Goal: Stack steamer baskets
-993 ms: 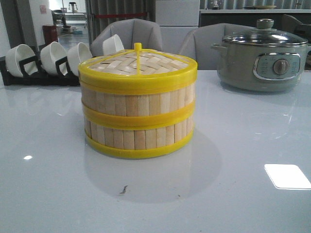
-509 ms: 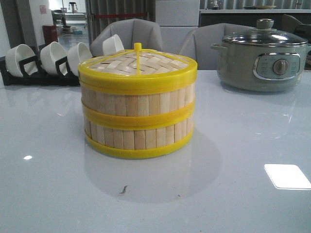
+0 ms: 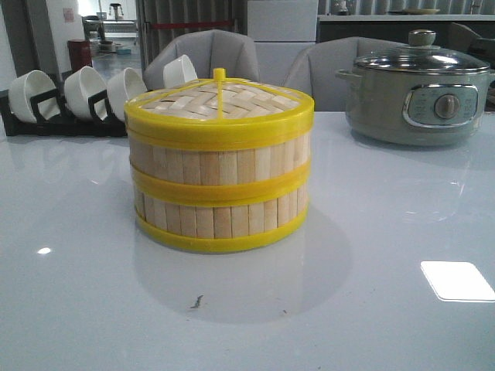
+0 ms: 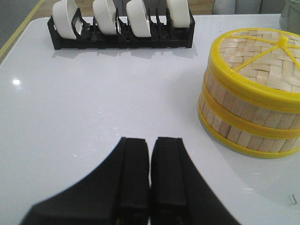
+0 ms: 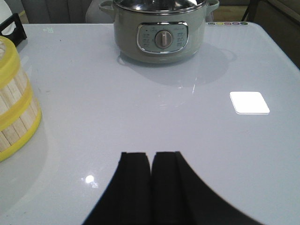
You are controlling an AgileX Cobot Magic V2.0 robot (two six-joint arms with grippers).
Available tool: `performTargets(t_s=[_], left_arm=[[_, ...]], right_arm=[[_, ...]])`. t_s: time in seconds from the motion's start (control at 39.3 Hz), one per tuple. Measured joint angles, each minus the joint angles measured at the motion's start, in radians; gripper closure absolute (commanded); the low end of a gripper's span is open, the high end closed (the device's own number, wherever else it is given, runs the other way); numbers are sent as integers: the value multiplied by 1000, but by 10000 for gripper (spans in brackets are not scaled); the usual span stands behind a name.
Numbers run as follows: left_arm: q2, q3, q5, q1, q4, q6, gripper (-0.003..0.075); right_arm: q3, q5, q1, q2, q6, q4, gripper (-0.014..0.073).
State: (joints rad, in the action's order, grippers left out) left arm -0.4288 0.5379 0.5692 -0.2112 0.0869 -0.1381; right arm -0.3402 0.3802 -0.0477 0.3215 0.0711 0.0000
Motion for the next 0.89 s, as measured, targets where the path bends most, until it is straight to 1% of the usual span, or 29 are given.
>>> performTargets(t_s=[0.08, 0.2, 0.43, 0.61, 0.89], left_arm=[[0, 0, -2, 0, 13, 0, 617], [0, 0, -48, 12, 61, 0, 617], [38, -53, -220, 80, 99, 0, 617], [126, -179, -333, 102, 102, 0, 617], [288, -384, -373, 125, 75, 0, 617]], right_arm=[[0, 0, 0, 0, 0, 0, 557], [0, 0, 0, 0, 0, 0, 557], [0, 0, 0, 0, 0, 0, 557], [0, 0, 0, 0, 0, 0, 557], [0, 0, 0, 0, 0, 0, 557]])
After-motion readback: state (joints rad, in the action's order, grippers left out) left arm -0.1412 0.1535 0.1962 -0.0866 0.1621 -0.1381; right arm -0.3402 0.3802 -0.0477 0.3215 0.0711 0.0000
